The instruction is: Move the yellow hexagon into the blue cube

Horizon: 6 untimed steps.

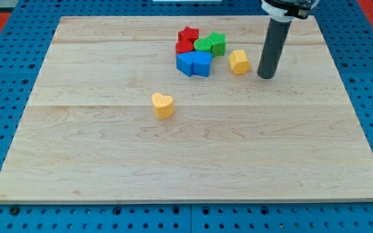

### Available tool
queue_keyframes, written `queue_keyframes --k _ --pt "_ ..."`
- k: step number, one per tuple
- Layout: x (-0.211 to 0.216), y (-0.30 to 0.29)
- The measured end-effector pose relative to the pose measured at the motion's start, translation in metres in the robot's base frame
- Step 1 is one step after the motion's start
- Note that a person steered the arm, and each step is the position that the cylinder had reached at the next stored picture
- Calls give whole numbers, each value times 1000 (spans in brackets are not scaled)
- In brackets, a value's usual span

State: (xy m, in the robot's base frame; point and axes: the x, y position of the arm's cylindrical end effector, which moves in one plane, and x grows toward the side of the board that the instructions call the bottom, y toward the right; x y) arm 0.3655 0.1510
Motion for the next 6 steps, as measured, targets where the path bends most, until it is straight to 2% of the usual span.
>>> queue_keyframes --k 2,3,4,6 --pt "-45 -43" --pt "-34 -42" --pt "11 -13" --pt "-22 -48"
